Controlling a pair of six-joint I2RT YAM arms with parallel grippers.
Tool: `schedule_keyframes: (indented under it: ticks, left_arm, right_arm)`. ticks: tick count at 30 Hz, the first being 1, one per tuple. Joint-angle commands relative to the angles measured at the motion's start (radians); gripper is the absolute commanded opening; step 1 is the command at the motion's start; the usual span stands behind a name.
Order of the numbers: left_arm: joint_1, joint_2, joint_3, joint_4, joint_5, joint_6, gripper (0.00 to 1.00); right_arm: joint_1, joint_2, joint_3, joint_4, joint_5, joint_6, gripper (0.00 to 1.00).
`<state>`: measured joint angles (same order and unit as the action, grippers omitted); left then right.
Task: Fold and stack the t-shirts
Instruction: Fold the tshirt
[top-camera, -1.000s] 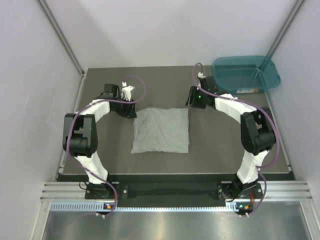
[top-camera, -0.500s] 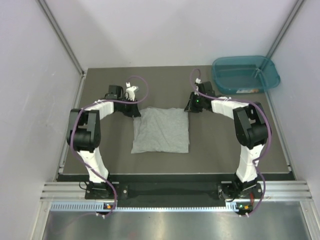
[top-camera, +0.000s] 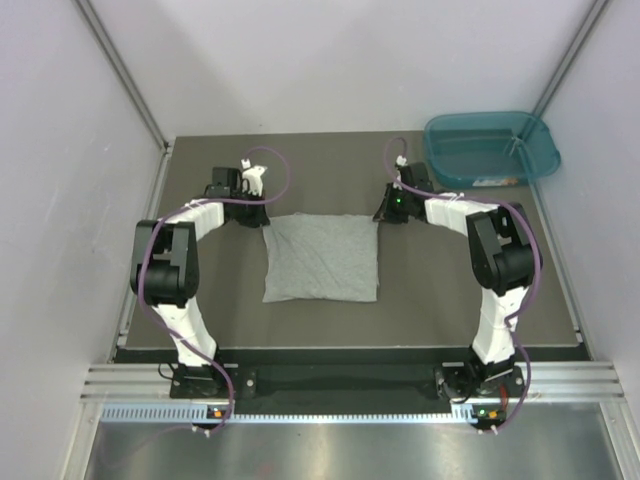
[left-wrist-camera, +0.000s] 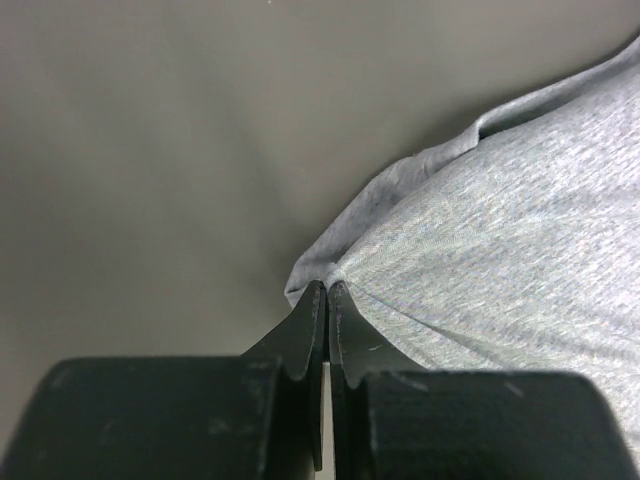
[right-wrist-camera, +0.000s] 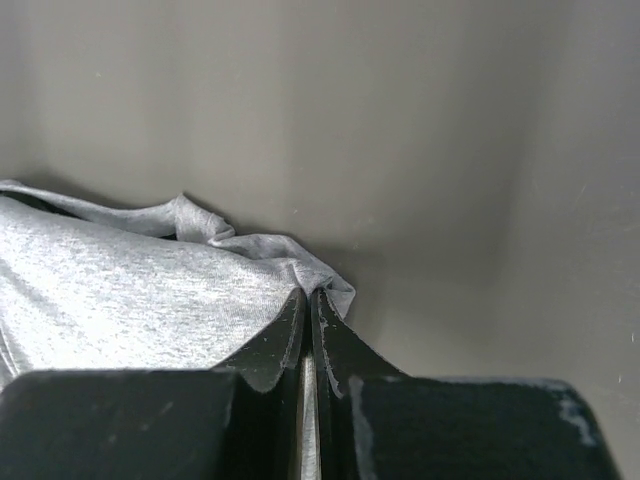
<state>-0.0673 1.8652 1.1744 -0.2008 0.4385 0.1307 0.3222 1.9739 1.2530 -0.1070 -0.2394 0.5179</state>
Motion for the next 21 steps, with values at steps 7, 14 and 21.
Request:
schedule_keyframes:
  ticks: [7, 14, 21]
  left_arm:
    - [0.004, -0.028, 0.08, -0.034, -0.014, 0.014, 0.3]
    - [0.011, -0.058, 0.145, -0.141, -0.128, 0.061, 0.56]
    - [0.011, -0.167, 0.065, -0.258, -0.083, 0.106, 0.59]
  right_arm:
    - [-0.008, -0.013, 0.082, 0.023, 0.007, -0.015, 0.52]
    - [-0.008, -0.205, -0.088, -0.039, 0.014, 0.019, 0.56]
    - [0.037, -0.296, -0.328, 0.036, -0.043, 0.077, 0.56]
